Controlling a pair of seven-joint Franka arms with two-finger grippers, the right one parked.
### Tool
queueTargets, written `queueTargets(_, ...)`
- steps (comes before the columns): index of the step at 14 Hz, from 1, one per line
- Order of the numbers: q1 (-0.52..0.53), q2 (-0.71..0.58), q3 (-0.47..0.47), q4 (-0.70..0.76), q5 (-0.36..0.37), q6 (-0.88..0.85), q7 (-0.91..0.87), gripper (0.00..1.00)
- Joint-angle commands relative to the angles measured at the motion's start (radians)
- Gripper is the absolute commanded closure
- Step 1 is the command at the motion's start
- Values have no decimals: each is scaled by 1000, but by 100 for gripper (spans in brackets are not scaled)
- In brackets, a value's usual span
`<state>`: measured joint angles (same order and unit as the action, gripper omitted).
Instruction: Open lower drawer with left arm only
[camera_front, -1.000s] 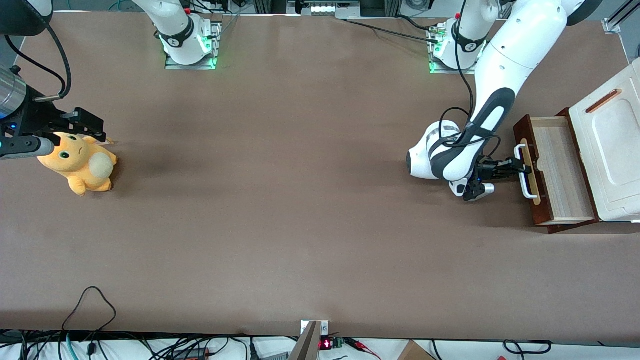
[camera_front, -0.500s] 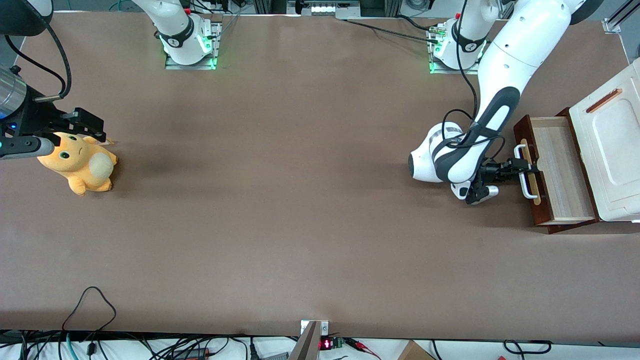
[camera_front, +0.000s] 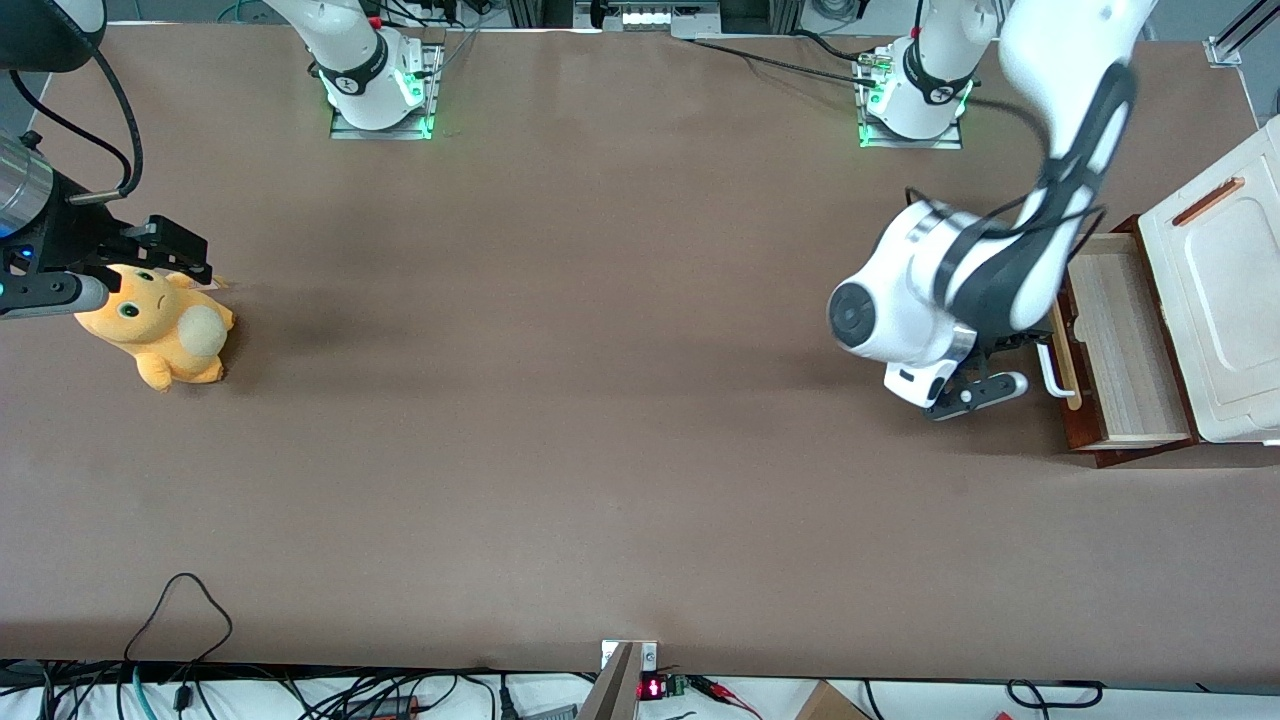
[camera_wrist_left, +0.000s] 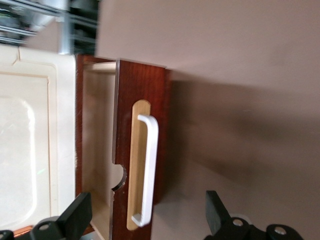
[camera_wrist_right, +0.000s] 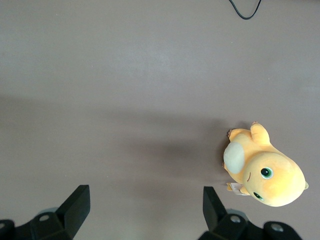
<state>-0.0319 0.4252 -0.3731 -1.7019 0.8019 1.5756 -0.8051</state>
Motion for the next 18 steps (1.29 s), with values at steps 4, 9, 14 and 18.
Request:
queueTargets(4, 14, -227, 182, 90, -509, 60, 464, 0)
queueTargets(9, 14, -348, 348, 71, -797, 63, 802, 0)
queueTargets(14, 15, -381, 376, 57, -836, 63, 808, 0)
queueTargets(18, 15, -381, 376, 58, -828, 61, 808, 0)
